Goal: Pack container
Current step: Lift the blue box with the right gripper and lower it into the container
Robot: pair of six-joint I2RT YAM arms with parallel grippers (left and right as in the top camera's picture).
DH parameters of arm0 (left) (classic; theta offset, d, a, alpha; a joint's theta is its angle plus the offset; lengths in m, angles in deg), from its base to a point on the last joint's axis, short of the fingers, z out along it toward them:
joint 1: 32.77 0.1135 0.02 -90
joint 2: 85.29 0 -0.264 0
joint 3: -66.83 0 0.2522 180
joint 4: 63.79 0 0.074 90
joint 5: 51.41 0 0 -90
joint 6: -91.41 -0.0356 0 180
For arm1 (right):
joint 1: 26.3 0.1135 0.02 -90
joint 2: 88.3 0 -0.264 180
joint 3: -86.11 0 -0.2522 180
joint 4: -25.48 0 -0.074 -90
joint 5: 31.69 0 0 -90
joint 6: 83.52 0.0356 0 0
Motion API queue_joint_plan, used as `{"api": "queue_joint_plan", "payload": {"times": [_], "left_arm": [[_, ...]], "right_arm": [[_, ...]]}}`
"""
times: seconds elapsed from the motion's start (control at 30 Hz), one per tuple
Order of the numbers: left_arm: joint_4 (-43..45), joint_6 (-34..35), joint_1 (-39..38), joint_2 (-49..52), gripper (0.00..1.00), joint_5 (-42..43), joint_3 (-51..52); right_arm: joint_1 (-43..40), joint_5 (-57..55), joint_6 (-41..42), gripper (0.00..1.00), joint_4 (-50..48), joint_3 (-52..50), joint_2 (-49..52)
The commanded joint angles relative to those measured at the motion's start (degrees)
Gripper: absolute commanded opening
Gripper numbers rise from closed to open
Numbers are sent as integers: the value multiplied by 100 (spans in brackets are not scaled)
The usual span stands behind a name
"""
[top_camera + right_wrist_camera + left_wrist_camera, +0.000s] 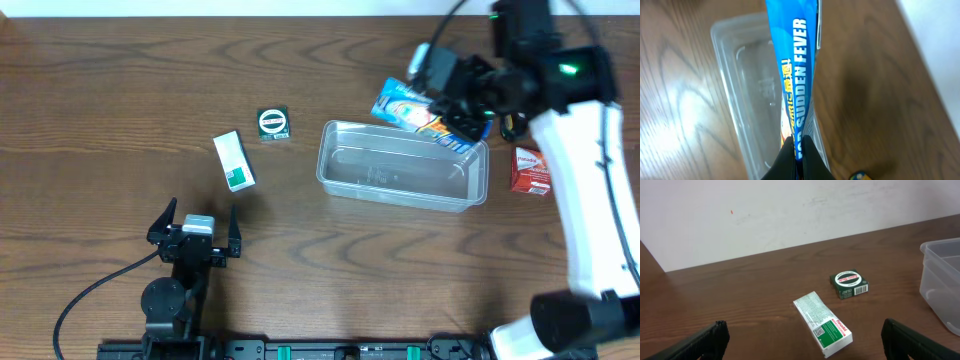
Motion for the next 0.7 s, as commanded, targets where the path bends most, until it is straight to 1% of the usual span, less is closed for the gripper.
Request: {"api": "queue_joint_plan", "payload": {"times": [0.0, 0.23, 0.47, 0.57, 0.67], "left_arm": [[-129, -33, 20, -39, 98, 44, 136], [-127, -33, 20, -39, 98, 44, 136], [-129, -33, 20, -39, 98, 46, 136], [-129, -33, 20, -39, 98, 44, 136], [-127, -33, 20, -39, 98, 44, 136]], "right_arm": [[238, -122, -385, 1, -96, -48, 315], [772, -125, -363, 1, -116, -52, 1141], [1292, -125, 271, 1, -70, -87, 1727], [1432, -125, 286, 2, -59, -170, 1882], [1528, -122, 328, 6, -63, -216, 2052]]}}
